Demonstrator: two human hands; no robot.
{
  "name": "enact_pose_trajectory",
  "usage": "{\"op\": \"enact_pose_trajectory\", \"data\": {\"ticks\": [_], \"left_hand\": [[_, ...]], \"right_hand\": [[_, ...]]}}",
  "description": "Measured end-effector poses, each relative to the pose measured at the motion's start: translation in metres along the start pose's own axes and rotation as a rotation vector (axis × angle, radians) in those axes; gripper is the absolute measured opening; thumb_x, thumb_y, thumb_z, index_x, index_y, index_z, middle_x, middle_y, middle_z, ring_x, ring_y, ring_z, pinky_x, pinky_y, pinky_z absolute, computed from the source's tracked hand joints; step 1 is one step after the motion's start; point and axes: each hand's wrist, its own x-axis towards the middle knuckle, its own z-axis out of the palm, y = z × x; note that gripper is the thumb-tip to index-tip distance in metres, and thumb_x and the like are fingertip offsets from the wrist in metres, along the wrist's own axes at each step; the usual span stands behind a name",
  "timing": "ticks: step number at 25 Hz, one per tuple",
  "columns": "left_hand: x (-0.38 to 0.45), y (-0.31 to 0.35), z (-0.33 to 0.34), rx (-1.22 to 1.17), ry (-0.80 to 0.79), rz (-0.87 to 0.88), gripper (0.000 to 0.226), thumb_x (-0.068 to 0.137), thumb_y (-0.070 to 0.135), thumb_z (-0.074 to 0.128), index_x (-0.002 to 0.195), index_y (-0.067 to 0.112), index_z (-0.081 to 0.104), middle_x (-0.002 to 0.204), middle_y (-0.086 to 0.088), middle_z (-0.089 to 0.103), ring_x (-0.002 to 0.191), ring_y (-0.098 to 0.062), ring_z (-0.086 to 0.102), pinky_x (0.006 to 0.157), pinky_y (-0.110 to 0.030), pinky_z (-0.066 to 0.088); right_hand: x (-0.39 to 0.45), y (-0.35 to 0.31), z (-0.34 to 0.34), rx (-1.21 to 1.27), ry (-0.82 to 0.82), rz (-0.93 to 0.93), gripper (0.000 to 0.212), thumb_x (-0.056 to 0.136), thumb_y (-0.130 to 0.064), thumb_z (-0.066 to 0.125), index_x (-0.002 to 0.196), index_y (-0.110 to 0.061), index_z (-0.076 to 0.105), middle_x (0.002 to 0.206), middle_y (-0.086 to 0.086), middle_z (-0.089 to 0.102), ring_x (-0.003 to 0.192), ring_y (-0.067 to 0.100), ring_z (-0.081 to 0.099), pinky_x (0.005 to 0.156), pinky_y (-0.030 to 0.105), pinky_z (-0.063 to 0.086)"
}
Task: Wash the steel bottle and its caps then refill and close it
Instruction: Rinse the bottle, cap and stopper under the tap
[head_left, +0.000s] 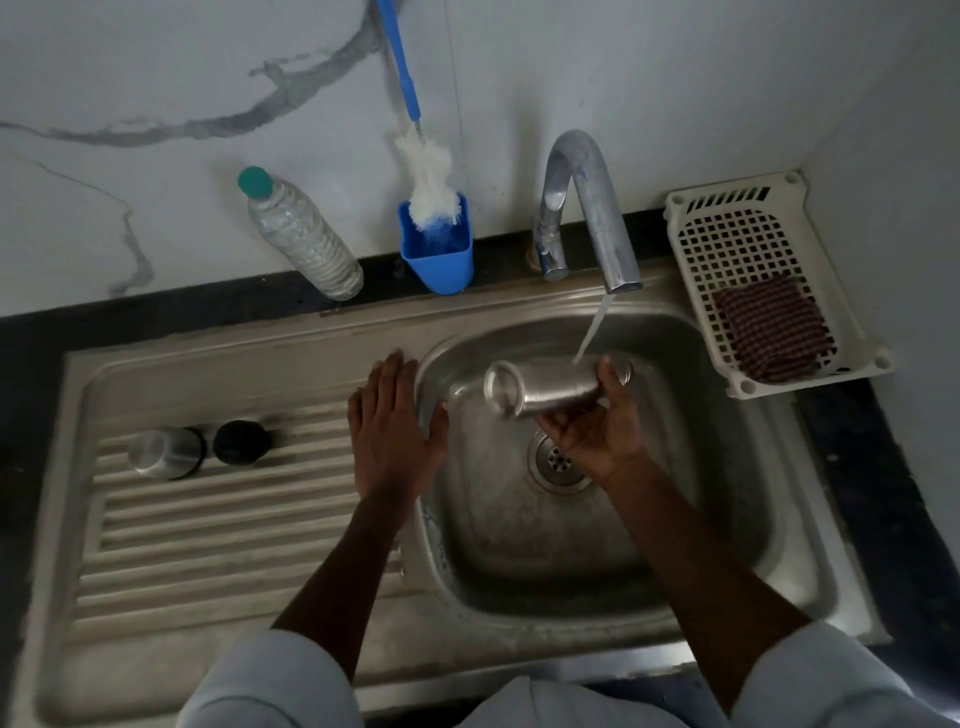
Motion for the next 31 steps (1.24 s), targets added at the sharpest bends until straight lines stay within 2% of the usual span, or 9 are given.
{"op": "enact_pose_trajectory", "data": {"ticks": [5, 9, 12, 17, 20, 24, 27, 29, 31], "left_hand": [[0.000, -0.001, 0.000, 0.001, -0.002, 0.005, 0.070, 0.101, 0.054, 0.053, 0.159, 0.020, 0.035, 0.170, -0.004, 0.028, 0.157, -0.026, 0.024, 0.125, -0.053, 0.026], [0.000, -0.003, 0.000, 0.007, -0.013, 0.014, 0.071, 0.101, 0.056, 0.052, 0.160, 0.020, 0.035, 0.170, -0.004, 0.027, 0.157, -0.027, 0.024, 0.126, -0.053, 0.024], [0.000, -0.003, 0.000, -0.003, -0.014, 0.020, 0.070, 0.102, 0.057, 0.049, 0.159, 0.020, 0.035, 0.170, -0.004, 0.028, 0.157, -0.027, 0.025, 0.125, -0.054, 0.025], [0.000, -0.003, 0.000, -0.029, 0.014, 0.037, 0.069, 0.100, 0.058, 0.044, 0.156, 0.018, 0.041, 0.168, -0.004, 0.033, 0.155, -0.029, 0.030, 0.122, -0.054, 0.029], [0.000, -0.004, 0.000, -0.033, 0.014, 0.034, 0.067, 0.102, 0.056, 0.048, 0.157, 0.019, 0.039, 0.169, -0.004, 0.031, 0.156, -0.027, 0.027, 0.124, -0.053, 0.026], [-0.001, -0.003, -0.001, -0.052, 0.015, 0.024, 0.066, 0.102, 0.055, 0.047, 0.157, 0.019, 0.039, 0.168, -0.004, 0.032, 0.156, -0.027, 0.027, 0.125, -0.054, 0.025], [-0.002, -0.003, 0.000, -0.040, 0.015, 0.030, 0.067, 0.102, 0.056, 0.048, 0.157, 0.019, 0.038, 0.168, -0.005, 0.032, 0.156, -0.027, 0.027, 0.125, -0.054, 0.025], [-0.001, -0.003, 0.001, -0.042, 0.020, 0.032, 0.067, 0.102, 0.056, 0.051, 0.157, 0.019, 0.038, 0.168, -0.005, 0.032, 0.155, -0.027, 0.027, 0.125, -0.054, 0.026], [0.000, -0.005, 0.002, -0.042, 0.018, 0.030, 0.069, 0.101, 0.056, 0.053, 0.157, 0.020, 0.038, 0.168, -0.005, 0.032, 0.155, -0.027, 0.028, 0.125, -0.054, 0.026]], "right_hand": [[0.012, 0.009, 0.015, 0.320, -0.033, 0.078, 0.073, 0.090, -0.049, 0.072, 0.144, -0.002, 0.055, 0.139, 0.024, 0.062, 0.117, 0.035, 0.066, 0.074, 0.043, 0.065], [0.004, 0.010, 0.026, 0.549, -0.171, 0.156, 0.066, 0.094, -0.047, 0.068, 0.138, 0.001, 0.059, 0.131, 0.024, 0.067, 0.113, 0.035, 0.069, 0.073, 0.043, 0.065], [-0.003, 0.012, 0.034, 0.547, -0.188, 0.145, 0.064, 0.094, -0.048, 0.067, 0.137, -0.001, 0.061, 0.125, 0.023, 0.069, 0.106, 0.036, 0.072, 0.074, 0.043, 0.065], [-0.020, 0.013, 0.041, 0.067, -0.097, -0.024, 0.063, 0.093, -0.053, 0.067, 0.135, -0.007, 0.061, 0.119, 0.020, 0.073, 0.104, 0.036, 0.073, 0.075, 0.046, 0.063], [-0.035, 0.018, 0.038, -0.272, -0.010, -0.076, 0.055, 0.088, -0.045, 0.075, 0.130, -0.013, 0.061, 0.117, 0.017, 0.074, 0.107, 0.034, 0.072, 0.078, 0.046, 0.061], [-0.048, 0.024, 0.027, -0.866, 0.055, -0.317, 0.054, 0.084, -0.037, 0.082, 0.132, -0.026, 0.059, 0.118, 0.003, 0.073, 0.102, 0.019, 0.073, 0.071, 0.033, 0.062], [-0.049, 0.021, 0.001, -1.212, 0.090, -0.484, 0.068, 0.075, -0.040, 0.090, 0.134, -0.036, 0.056, 0.115, -0.013, 0.070, 0.102, 0.004, 0.067, 0.080, 0.022, 0.054], [-0.048, 0.012, -0.016, -1.287, 0.131, -0.530, 0.074, 0.072, -0.038, 0.092, 0.135, -0.040, 0.052, 0.114, -0.016, 0.067, 0.103, 0.002, 0.065, 0.082, 0.021, 0.052], [-0.042, 0.001, -0.022, -1.252, 0.177, -0.554, 0.076, 0.069, -0.031, 0.095, 0.133, -0.036, 0.054, 0.115, -0.013, 0.069, 0.103, 0.007, 0.068, 0.086, 0.029, 0.056]]}}
